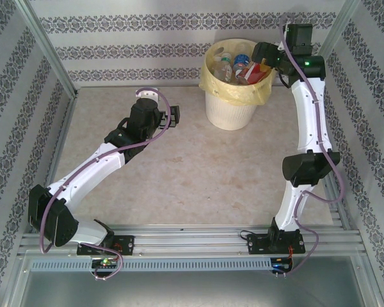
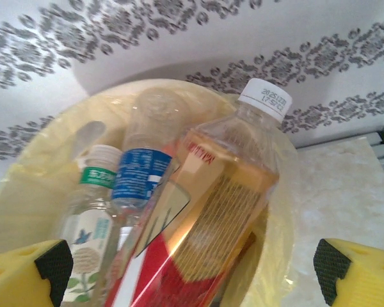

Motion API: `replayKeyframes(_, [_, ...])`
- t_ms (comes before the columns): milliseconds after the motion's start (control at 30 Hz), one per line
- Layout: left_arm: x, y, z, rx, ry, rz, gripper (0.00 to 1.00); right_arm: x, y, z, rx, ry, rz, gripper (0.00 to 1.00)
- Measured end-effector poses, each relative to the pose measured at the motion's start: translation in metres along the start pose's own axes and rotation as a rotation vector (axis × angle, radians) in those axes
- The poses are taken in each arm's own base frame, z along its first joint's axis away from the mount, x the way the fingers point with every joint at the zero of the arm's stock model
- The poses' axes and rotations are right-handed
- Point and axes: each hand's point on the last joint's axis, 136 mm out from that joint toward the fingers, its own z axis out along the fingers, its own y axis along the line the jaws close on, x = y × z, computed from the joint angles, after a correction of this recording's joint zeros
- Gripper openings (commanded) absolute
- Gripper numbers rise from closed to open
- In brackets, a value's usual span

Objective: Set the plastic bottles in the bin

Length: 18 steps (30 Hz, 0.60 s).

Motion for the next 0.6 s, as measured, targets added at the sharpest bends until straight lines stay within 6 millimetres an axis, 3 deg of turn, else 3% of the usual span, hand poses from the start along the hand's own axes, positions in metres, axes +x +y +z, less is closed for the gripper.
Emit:
replayKeyframes(200, [0.004,0.004,0.005,-0.014,0.013,-0.003,0.99,0.002,0.019,0.004,-0.108,0.026,0.008,0.96])
replayKeyframes(333, [0.004,0.006,0.005,-0.02,0.014,-0.005,1.0,0.01,0.032,0.032,-0.21,0.074,0.022,0.94])
replayKeyframes(467, [0.004,0.006,0.005,-0.02,0.014,-0.012,1.0,0.029,0.033,0.072,-0.254,0.134,0.035,0.93])
replayKeyframes(600, [0.006,0.006,0.007,-0.021,0.018,-0.011,1.0,0.034,0.031,0.076,-0.259,0.135,0.028,0.94])
